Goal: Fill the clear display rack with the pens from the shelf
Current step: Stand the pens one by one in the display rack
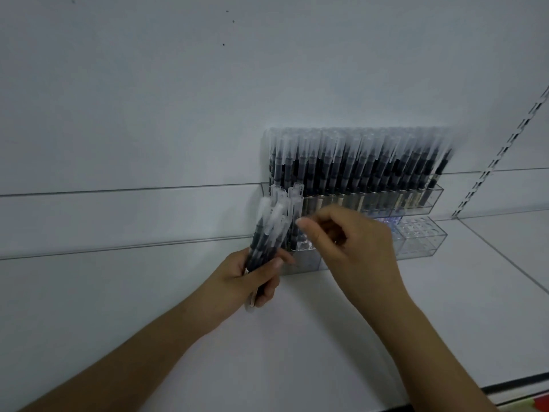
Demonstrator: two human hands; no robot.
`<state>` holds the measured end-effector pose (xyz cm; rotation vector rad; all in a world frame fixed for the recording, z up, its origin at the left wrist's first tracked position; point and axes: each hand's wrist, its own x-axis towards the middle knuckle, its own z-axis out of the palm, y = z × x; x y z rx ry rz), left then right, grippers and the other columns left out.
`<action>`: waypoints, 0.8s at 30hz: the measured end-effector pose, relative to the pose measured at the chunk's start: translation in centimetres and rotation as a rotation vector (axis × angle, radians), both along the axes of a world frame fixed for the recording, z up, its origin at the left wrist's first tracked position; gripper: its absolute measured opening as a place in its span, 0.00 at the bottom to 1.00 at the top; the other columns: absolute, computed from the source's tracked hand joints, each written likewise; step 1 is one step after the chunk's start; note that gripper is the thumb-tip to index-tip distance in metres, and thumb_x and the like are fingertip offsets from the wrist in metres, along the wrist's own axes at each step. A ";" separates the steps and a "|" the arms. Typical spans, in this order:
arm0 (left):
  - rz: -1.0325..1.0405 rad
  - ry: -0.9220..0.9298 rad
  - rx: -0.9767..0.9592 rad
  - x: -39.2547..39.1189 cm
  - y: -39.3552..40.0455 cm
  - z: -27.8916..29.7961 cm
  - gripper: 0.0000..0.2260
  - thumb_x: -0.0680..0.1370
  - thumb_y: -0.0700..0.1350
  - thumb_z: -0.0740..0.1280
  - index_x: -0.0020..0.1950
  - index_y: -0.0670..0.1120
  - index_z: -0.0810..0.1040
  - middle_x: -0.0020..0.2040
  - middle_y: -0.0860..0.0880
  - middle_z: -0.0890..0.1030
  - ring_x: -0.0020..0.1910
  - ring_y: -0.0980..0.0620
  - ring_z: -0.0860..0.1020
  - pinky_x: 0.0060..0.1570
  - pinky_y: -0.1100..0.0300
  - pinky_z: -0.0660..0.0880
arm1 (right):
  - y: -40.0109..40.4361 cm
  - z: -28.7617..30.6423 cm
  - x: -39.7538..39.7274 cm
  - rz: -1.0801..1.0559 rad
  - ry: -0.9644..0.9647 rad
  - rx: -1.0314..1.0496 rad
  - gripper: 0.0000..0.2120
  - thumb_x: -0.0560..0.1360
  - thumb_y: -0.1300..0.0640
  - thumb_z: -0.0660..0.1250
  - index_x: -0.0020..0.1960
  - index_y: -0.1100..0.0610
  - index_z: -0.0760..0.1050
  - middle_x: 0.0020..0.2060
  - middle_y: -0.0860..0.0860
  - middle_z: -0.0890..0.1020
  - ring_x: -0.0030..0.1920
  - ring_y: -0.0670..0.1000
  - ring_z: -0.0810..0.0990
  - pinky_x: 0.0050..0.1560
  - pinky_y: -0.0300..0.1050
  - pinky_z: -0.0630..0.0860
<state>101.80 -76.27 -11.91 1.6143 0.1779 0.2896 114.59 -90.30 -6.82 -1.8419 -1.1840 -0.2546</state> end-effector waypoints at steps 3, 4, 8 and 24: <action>-0.078 0.021 0.056 -0.2 -0.2 0.2 0.15 0.81 0.46 0.61 0.37 0.41 0.76 0.29 0.48 0.76 0.27 0.53 0.72 0.31 0.65 0.68 | 0.1 -0.7 -0.9 0.119 0.047 -0.040 0.08 0.74 0.48 0.71 0.41 0.52 0.80 0.34 0.40 0.79 0.37 0.41 0.76 0.38 0.27 0.68; -0.086 0.029 0.066 -0.2 -0.2 0.2 0.15 0.81 0.46 0.61 0.36 0.41 0.75 0.30 0.48 0.77 0.28 0.52 0.73 0.31 0.66 0.68 | 0.2 -0.9 -1.0 0.137 0.062 -0.054 0.08 0.74 0.49 0.71 0.41 0.52 0.80 0.34 0.41 0.79 0.37 0.42 0.77 0.38 0.28 0.68; -0.086 0.051 0.078 -0.3 -0.2 -0.1 0.13 0.80 0.50 0.63 0.41 0.44 0.79 0.31 0.47 0.78 0.29 0.51 0.74 0.31 0.64 0.69 | -0.2 -0.6 -1.2 0.183 0.320 0.047 0.06 0.74 0.50 0.70 0.45 0.51 0.82 0.35 0.42 0.81 0.33 0.43 0.77 0.33 0.34 0.73; 0.004 -0.010 -0.010 0.1 -0.1 -0.4 0.10 0.80 0.45 0.61 0.49 0.39 0.77 0.28 0.43 0.67 0.25 0.49 0.65 0.32 0.67 0.70 | 0.3 2.7 2.5 -0.064 0.218 0.280 0.05 0.81 0.55 0.64 0.50 0.55 0.78 0.37 0.47 0.83 0.37 0.45 0.83 0.42 0.43 0.81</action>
